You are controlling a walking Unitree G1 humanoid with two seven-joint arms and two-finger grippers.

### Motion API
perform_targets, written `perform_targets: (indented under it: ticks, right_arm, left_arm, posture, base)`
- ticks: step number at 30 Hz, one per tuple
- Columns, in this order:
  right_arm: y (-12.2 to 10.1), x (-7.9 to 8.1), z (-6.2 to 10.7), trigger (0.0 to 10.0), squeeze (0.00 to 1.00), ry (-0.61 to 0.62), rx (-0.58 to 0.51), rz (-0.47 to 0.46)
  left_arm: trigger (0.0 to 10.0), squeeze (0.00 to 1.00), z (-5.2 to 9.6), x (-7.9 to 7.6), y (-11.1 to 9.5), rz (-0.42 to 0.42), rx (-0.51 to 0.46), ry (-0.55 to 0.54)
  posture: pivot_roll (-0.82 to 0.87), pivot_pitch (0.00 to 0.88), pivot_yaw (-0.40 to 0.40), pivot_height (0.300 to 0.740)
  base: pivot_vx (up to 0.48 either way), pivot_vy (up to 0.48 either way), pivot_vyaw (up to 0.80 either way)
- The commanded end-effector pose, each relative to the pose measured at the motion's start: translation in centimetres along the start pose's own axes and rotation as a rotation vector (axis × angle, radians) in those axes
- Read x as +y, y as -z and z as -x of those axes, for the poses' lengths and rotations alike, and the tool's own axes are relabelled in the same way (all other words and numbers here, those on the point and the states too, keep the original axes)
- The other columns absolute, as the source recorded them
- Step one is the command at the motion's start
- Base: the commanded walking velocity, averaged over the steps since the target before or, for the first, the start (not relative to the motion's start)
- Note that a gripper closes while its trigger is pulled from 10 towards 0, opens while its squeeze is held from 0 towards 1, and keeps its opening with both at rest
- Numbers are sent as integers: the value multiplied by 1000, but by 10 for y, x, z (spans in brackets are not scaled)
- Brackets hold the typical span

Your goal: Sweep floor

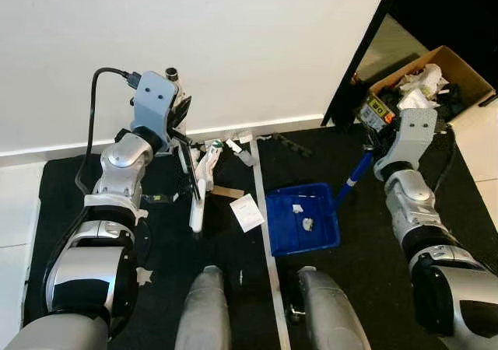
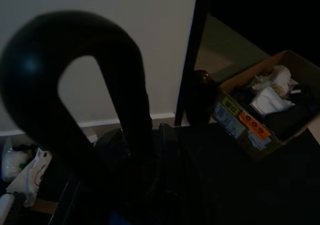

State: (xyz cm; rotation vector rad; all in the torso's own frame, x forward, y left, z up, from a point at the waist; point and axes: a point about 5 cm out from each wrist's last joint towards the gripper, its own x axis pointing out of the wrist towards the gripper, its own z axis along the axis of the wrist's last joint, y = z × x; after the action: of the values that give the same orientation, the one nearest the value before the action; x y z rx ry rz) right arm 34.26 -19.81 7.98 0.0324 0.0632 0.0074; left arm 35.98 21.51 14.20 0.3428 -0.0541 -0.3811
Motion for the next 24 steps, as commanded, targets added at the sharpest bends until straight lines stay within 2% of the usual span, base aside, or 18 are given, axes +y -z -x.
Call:
perform_targets:
  ticks: [1,4,7,10,13,18,24]
  right_arm:
    - [11,16,4,10000,0,-50,19,-81]
    - [11,16,4,10000,0,-51,15,-90]
    - [11,20,10,10000,0,-119,-31,-134]
    - [11,21,10,10000,0,-131,-36,-136]
    - [14,22,14,10000,0,-186,-30,-131]
    - [17,21,15,10000,0,-202,-8,-134]
    - [23,21,21,10000,0,-290,9,-216]
  left_arm:
    - [10000,0,4,4,1,-29,0,-1]
    - [10000,0,4,4,1,-29,0,-1]
    - [10000,0,5,4,1,-24,-5,-3]
    - [10000,0,5,4,1,-24,-5,-3]
    - [10000,0,4,3,0,-22,-4,-2]
    - [10000,0,3,3,1,-22,-3,-2]
    - [10000,0,4,3,2,-20,-1,-2]
  posture:
    - [41,148,6,740]
    - [40,147,6,740]
    - [36,145,7,740]
    - [35,147,7,740]
    - [33,151,9,740]
    - [34,152,8,740]
    - [37,154,7,740]
  base:
    - [0,0,0]
    - [0,0,0]
    - [0,0,0]
    - [0,0,0]
    - [0,0,0]
    - [0,0,0]
    - [0,0,0]
